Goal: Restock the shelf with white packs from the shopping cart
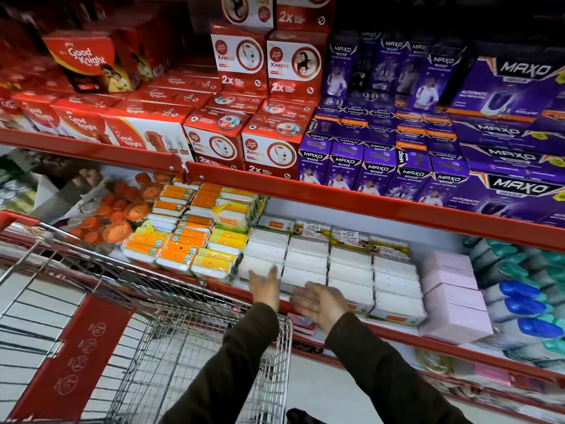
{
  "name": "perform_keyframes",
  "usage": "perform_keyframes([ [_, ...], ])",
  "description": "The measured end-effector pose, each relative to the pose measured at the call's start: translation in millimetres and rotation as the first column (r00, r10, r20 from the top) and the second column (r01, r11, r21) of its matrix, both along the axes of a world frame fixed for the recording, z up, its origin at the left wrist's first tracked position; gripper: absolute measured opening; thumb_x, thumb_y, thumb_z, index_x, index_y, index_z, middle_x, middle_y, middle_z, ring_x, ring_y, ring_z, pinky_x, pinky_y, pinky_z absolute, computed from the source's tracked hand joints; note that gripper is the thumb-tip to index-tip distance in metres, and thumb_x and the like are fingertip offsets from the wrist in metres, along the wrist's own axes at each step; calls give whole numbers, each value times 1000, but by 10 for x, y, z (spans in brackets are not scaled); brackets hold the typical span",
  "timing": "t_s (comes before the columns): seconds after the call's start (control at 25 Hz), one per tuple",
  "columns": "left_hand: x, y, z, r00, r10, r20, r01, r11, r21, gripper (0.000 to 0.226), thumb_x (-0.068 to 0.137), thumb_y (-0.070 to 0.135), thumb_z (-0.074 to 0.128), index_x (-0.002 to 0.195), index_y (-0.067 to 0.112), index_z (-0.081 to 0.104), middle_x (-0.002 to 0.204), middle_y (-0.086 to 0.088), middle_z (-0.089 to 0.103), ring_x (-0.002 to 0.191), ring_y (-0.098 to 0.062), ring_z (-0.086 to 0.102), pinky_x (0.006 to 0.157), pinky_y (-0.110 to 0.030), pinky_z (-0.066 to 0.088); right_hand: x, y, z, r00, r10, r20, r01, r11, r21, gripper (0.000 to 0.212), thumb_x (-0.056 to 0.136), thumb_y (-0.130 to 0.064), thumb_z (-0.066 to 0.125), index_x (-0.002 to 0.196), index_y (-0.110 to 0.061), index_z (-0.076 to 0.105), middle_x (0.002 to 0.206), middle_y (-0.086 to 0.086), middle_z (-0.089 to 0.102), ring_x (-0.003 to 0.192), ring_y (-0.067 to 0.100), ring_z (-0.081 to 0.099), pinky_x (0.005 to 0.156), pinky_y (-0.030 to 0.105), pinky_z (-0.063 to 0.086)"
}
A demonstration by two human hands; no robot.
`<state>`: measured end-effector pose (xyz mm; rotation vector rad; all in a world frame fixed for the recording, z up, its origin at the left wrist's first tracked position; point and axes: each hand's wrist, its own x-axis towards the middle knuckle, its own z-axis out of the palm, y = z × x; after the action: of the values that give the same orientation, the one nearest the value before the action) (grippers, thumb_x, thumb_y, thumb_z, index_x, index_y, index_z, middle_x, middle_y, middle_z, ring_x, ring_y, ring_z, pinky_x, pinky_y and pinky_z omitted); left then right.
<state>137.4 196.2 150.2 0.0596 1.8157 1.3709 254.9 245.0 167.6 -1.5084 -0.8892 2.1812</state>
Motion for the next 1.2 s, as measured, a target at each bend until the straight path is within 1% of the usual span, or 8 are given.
perform_keyframes([
  [0.04, 119, -8, -19, 971, -150, -185, 147, 989, -33, 72, 102, 31, 47, 157, 12, 5, 166, -12, 5, 153, -29, 8, 126, -44, 11, 40, 42, 0, 988, 79, 133, -112, 958, 264, 37, 103, -11, 46, 138, -1, 46, 110, 11, 69, 100, 27, 67, 95, 40, 54],
  [0.12, 151, 69, -76, 742, -401, -537, 346, 915, -205, 66, 103, 30, 41, 158, 16, 6, 167, -7, 3, 154, -25, 0, 126, -45, 4, 139, 212, -70, 863, 60, 502, -431, 605, 669, 41, 101, -10, 44, 142, -11, 45, 123, 6, 65, 111, 20, 62, 105, 38, 48],
  [0.2, 34, 250, -130, 460, -570, -681, 387, 819, -424, 63, 104, 36, 33, 159, 20, 5, 167, -3, 0, 154, -25, -5, 125, -46, -1, 193, 432, -212, 669, -45, 742, -698, 307, 648, 50, 102, -19, 41, 151, -15, 32, 151, 8, 44, 141, 25, 38, 121, 40, 28],
  [0.4, -105, 486, -451, 30, -827, -561, 397, 525, -753, 61, 104, 38, 19, 157, 23, -8, 166, -3, -16, 154, -25, -11, 124, -48, -7, 277, 567, -557, 347, -31, 938, -927, 143, 347, 64, 100, -48, 9, 157, -21, 0, 166, 2, -2, 151, 25, -16, 121, 46, -10],
  [0.52, -88, 469, -573, -38, -831, -555, 324, 515, -793, 63, 104, 38, 18, 156, 23, -13, 165, -3, -18, 154, -24, -12, 125, -49, -5, 309, 573, -632, 322, -43, 946, -936, 132, 325, 76, 87, -52, -10, 156, -21, -4, 165, 1, -8, 148, 24, -20, 121, 45, -12],
  [0.76, 143, 582, -461, 33, -806, -591, 302, 572, -763, 67, 94, 43, 2, 158, 22, -7, 166, -1, -13, 154, -24, -11, 122, -48, -10, 558, 739, -454, 464, -61, 884, -864, 188, 467, 59, 104, -42, 24, 157, -20, 10, 166, 6, 9, 153, 23, 0, 121, 42, -10],
  [0.96, 786, 890, -516, -97, -773, -627, 462, 523, -717, 79, 84, 50, -10, 157, 21, -7, 166, -5, -10, 153, -24, -12, 123, -47, -8, 1163, 954, -548, 341, -155, 927, -849, 373, 375, 62, 102, -46, 18, 155, -15, 16, 165, 12, 14, 153, 30, 8, 122, 47, -3],
  [1.2, 928, 912, -564, -158, -835, -527, 396, 435, -809, 67, 99, 47, 10, 156, 20, -14, 154, -3, -30, 153, -26, -14, 125, -48, -6, 1247, 989, -633, 296, -37, 955, -881, 376, 287, 65, 102, -48, 16, 157, -18, -1, 166, 7, -4, 153, 25, -7, 122, 44, -6],
])
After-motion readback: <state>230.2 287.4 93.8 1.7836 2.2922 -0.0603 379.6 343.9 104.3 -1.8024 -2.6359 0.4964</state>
